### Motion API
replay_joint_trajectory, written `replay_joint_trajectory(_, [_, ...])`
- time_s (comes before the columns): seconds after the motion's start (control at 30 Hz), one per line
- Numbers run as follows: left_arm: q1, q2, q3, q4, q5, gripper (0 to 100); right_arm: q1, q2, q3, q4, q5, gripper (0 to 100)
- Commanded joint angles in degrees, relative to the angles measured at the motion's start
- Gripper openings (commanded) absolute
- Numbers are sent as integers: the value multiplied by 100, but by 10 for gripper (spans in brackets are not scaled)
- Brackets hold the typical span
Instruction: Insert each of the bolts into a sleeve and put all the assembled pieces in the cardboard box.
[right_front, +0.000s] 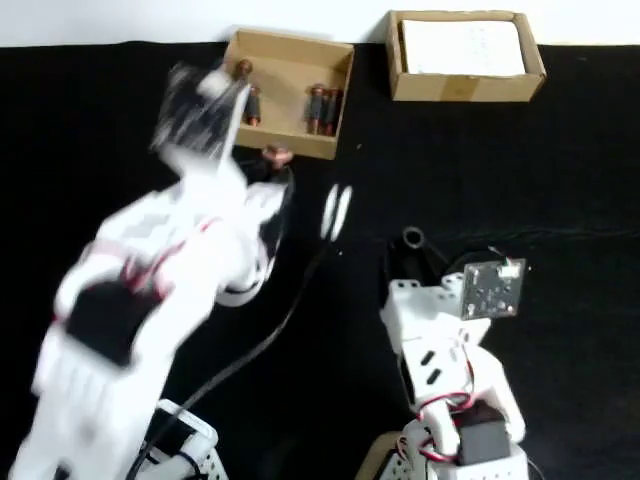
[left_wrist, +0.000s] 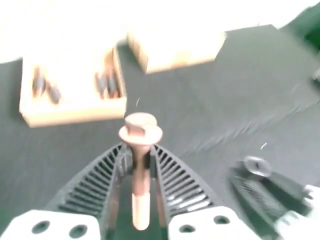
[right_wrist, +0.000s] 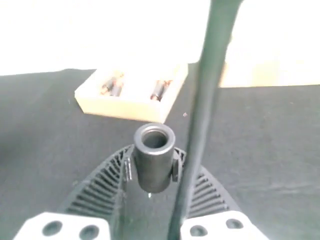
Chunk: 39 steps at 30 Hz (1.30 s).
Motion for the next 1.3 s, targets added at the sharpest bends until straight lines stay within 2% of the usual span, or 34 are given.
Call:
replay_joint_trajectory(0.0, [48, -1508, 1138, -1029, -35, 10, -251, 321, 444, -1446, -211, 7])
replay_joint_trajectory(0.13, [145, -2211, 2273, -1952, -18, 10, -1112, 989, 462, -1613, -220, 7])
replay_joint_trajectory(0.3, [892, -2237, 2378, -1996, -18, 10, -2185, 2070, 462, -1657, -229, 7])
replay_joint_trajectory(0.47, [1341, -2123, 2563, -1987, -18, 10, -2246, 2862, 444, -2088, -229, 7])
replay_joint_trajectory(0.7, [1244, -1710, 2730, -1996, -18, 10, -2229, 3380, -171, -2185, -229, 7])
replay_joint_trajectory(0.97, [1226, -1209, 2985, -2136, -26, 10, -2229, 3380, -233, -2167, -229, 7])
replay_joint_trajectory(1.1, [892, -1051, 3073, -2470, -18, 10, -2229, 3380, -233, -2167, -229, 7])
replay_joint_trajectory(1.27, [620, -840, 3073, -2479, 0, 10, -2229, 3380, -233, -2167, -229, 7])
